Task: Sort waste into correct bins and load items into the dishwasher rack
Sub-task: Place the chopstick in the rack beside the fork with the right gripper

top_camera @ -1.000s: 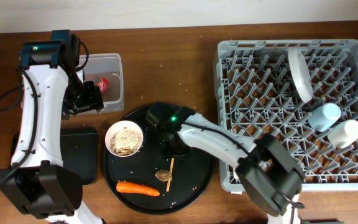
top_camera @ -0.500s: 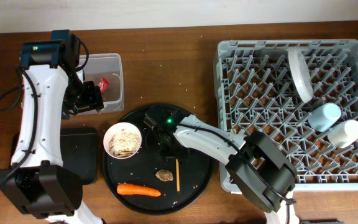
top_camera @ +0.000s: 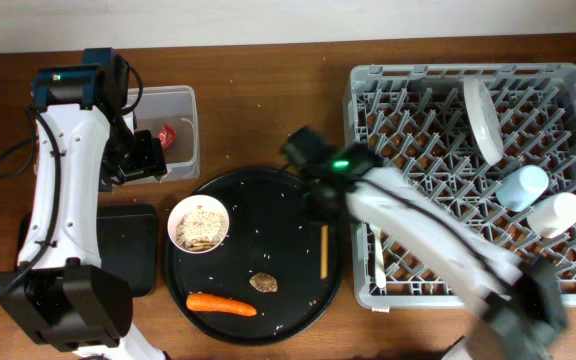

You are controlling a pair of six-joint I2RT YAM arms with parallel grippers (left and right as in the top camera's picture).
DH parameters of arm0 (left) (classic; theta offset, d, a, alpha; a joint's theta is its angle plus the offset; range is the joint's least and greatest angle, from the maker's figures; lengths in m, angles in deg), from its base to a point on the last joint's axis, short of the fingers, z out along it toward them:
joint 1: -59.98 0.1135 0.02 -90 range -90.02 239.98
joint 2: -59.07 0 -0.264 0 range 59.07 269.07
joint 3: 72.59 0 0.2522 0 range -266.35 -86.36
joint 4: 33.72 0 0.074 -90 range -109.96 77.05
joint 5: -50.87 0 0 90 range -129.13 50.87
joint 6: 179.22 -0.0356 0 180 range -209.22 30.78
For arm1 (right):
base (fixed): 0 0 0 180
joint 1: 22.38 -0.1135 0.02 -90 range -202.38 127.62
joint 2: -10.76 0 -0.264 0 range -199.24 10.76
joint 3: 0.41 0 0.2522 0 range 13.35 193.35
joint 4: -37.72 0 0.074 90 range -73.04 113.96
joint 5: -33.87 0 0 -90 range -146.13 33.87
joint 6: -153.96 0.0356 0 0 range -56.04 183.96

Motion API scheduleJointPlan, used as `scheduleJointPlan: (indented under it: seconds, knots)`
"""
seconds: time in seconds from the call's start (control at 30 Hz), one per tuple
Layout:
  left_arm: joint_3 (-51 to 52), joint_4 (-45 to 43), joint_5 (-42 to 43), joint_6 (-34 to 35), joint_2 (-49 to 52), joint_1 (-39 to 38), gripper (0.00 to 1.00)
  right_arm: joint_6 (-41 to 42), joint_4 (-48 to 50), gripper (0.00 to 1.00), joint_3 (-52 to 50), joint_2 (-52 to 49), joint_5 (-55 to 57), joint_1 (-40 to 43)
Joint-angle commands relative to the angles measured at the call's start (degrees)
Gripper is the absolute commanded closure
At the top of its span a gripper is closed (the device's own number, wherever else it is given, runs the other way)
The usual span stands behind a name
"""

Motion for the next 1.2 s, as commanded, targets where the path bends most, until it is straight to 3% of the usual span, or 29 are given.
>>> scheduleJointPlan:
  seconds: [0.0,0.17,0.53,0.57,0.63,0.77,0.93,1.17]
  knots:
    - [-0.4,0.1,-0.2,0.3,-1.0,-0.2,0.22,-7.9,-3.1,0.96,0.9,5.8,3.3,4.3]
    - [-0.4,0.1,-0.2,0.3,-1.0,-0.2,0.22,-13.4,-7.1,0.95,-1.1,5.8,3.8,11.1]
    - [-0.4,0.1,-0.2,0.3,-1.0,-0.2,0.22,-17.7,4.5,0.95,-13.6,3.4,1.6,14.3]
    - [-0.4,0.1,-0.2,0.3,-1.0,-0.2,0.22,-17.7,5.2,0.93,-14.0,3.1,1.6,14.3]
    - [-0.4,0.1,-0.2,0.3,-1.0,-0.2,0.22,-17.7,7.0,0.77,-14.5,2.8,1.6,14.3]
    - [-0.4,0.1,-0.2,0.3,-1.0,-0.2,0.22,-17.7,8.7,0.67,-14.5,2.6,1.6,14.3]
    - [-0.4,0.1,-0.2,0.3,-1.0,-0.2,0.22,-17.7,7.4,0.62,-13.9,3.0,1.5,14.3]
    - [-0.3,0.1,3.1,0.3,-1.0,-0.2,0.22,-17.7,0.0,0.51,-4.7,8.9,0.2,14.3]
